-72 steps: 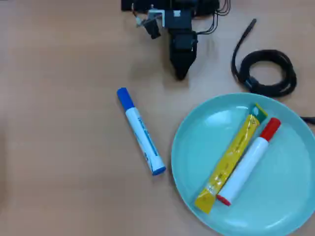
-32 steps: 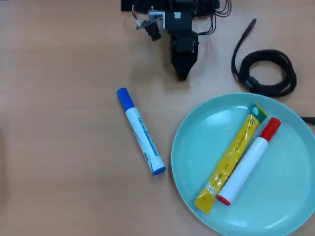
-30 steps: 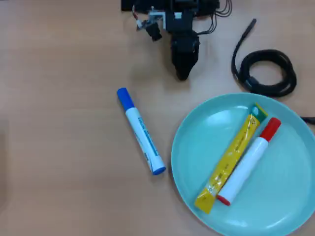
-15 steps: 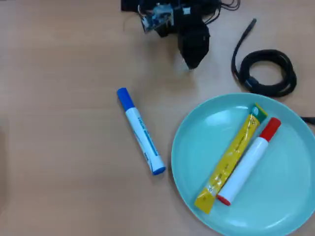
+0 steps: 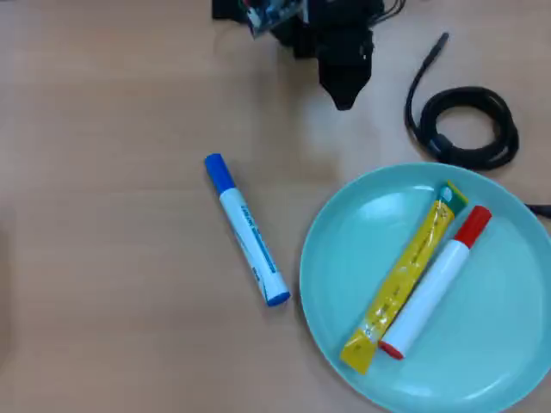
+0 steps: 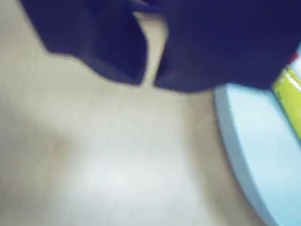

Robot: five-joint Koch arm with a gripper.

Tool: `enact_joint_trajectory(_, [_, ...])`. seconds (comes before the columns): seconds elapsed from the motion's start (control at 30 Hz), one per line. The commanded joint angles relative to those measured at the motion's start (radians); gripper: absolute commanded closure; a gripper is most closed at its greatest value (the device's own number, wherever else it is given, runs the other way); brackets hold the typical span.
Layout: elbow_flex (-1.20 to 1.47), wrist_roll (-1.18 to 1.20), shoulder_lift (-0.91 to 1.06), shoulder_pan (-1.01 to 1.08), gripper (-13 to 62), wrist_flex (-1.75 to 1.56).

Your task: Pick up the blue pen, then put it in the green bowl

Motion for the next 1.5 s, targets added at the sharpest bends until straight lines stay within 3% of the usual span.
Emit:
enact_joint_trajectory(0.0, [-0.137, 0.101, 0.095, 0.0, 52.8, 0.038])
enact_joint_trajectory(0.2, [-0.241, 0.118, 0.072, -0.028, 51.9, 0.049])
enact_joint_trajectory(0.73, [-0.868, 0.132, -0.434, -0.018, 51.6, 0.488])
enact_joint_trajectory(1.23, [-0.969, 0.204, -0.638, 0.285, 45.0, 0.485])
enact_joint_trajectory(1.47, [-1.035, 0.207, -0.772, 0.339, 36.3, 0.491])
